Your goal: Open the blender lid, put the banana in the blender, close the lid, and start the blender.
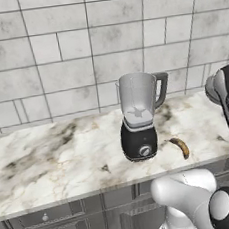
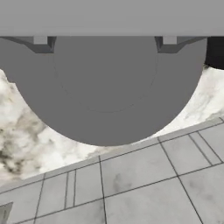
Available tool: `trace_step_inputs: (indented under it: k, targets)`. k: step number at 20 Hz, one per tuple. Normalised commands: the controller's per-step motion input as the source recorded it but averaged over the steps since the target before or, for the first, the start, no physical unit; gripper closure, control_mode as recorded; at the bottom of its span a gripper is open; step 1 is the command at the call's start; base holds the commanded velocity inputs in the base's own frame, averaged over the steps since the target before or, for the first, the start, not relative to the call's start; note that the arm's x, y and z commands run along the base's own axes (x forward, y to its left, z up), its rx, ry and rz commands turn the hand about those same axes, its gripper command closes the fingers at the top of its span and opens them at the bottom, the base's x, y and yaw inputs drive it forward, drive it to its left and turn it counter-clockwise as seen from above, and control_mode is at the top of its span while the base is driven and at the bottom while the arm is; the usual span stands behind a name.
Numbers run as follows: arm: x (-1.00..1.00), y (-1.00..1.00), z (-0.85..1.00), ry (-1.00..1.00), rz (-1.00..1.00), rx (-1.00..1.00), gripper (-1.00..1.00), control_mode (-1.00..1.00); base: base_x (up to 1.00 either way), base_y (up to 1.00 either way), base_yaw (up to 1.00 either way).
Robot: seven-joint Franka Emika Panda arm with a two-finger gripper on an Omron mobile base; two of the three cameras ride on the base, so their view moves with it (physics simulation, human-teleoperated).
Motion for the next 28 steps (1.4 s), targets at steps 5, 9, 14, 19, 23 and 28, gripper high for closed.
trace_step_inputs:
  k: [5,9,14,19,23,28]
  targets:
    - [0.10,-0.81,-1.00,0.06,-0.06,0.09,1.00,-1.00,0.00,0.00,0.00]
    - [0.39,-0.70,-0.93,0.14,-0.03,0.04,1.00,-1.00,0.00,0.00,0.00]
    - [0.38,-0.38,-0.85,0.15,0.00,0.00,1.00,-1.00,0.00,0.00,0.00]
    - [0.16,0.00,-0.39,0.13,0.00,0.00,1.00,-1.00,0.00,0.00,0.00]
    - [0.03,0.11,-0.11,0.02,0.06,0.00,1.00,-1.00,0.00,0.00,0.00]
    - [0.30,0.14,-0.23,0.05,0.09,0.00,1.00,-1.00,0.00,0.00,0.00]
